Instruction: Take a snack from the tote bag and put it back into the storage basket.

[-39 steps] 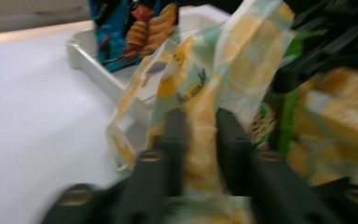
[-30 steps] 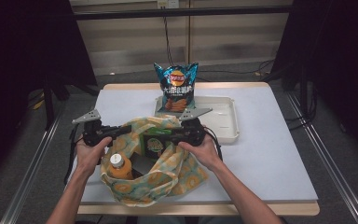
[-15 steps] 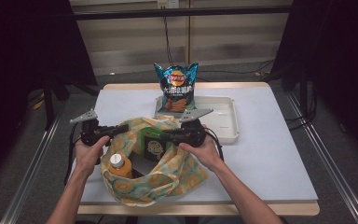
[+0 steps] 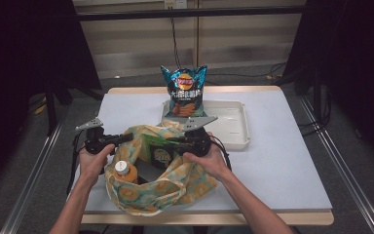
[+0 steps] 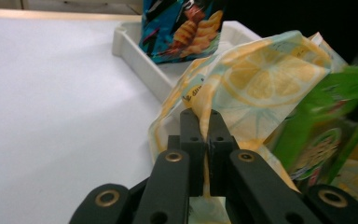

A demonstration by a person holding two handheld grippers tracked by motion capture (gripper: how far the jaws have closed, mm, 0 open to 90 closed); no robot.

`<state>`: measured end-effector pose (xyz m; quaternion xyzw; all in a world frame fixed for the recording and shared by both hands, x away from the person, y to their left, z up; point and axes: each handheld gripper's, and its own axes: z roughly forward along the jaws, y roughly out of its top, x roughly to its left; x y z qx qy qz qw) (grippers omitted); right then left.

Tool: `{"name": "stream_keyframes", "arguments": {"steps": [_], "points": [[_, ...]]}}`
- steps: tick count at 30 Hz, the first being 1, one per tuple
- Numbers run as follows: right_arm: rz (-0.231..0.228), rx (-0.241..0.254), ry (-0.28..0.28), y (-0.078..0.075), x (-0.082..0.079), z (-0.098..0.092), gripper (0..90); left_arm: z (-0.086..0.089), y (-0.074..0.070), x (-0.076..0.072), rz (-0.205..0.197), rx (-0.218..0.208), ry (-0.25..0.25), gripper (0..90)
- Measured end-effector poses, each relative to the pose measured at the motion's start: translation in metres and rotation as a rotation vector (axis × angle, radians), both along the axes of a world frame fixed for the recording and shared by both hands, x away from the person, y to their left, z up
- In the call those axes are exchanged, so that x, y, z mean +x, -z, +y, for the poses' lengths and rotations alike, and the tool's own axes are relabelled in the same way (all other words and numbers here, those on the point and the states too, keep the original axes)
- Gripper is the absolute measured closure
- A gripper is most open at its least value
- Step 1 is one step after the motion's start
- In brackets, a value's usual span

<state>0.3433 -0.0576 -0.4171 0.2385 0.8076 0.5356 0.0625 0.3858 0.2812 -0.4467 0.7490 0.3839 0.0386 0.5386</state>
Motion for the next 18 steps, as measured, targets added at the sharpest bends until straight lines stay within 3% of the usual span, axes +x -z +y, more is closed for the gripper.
{"name": "stream_keyframes", "arguments": {"steps": [5, 9, 12, 18], "points": [[-0.01, -0.003, 0.0, -0.006, -0.002, -0.003, 75.3, -0.003, 0.004, 0.001, 0.015, 0.021, 0.024, 88.3], [-0.01, 0.022, 0.007, -0.01, 0.001, -0.004, 75.6, -0.007, 0.006, -0.002, 0.013, 0.044, 0.044, 87.4], [-0.011, 0.051, 0.013, -0.016, 0.004, -0.005, 75.7, -0.005, 0.004, -0.005, 0.01, 0.03, 0.058, 86.7], [-0.037, 0.088, 0.022, -0.032, 0.011, -0.006, 76.3, -0.004, 0.006, -0.008, 0.009, 0.045, 0.068, 85.8]]}}
